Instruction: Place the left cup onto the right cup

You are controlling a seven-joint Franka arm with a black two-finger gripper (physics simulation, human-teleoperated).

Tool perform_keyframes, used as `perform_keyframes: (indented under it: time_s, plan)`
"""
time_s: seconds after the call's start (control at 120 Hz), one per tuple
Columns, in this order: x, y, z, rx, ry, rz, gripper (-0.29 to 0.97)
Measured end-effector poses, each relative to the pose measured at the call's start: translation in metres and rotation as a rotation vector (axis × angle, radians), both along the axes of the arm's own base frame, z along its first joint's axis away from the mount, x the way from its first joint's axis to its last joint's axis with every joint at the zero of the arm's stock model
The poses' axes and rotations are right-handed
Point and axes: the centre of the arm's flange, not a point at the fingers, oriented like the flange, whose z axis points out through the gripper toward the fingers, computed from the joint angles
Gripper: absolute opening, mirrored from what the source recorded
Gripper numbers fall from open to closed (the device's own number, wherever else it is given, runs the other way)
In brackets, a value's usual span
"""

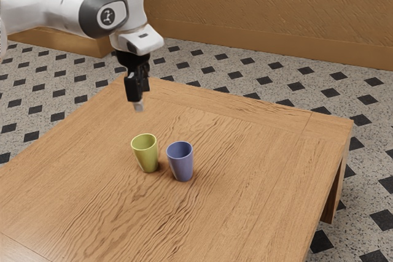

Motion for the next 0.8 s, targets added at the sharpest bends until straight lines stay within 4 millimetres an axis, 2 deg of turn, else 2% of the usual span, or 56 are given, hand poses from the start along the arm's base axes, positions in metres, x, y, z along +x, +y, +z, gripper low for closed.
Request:
perform_keyframes:
  time_s: [0.167, 0.492, 0.8]
  plan:
    - [0.001, 0.007, -0.027, -0.004, 0.007, -0.127, 0.68]
    - [0.007, 0.012, -0.059, -0.009, 0.006, -0.304, 0.68]
    - [0.01, 0.01, -0.076, -0.005, 0.0, -0.412, 0.68]
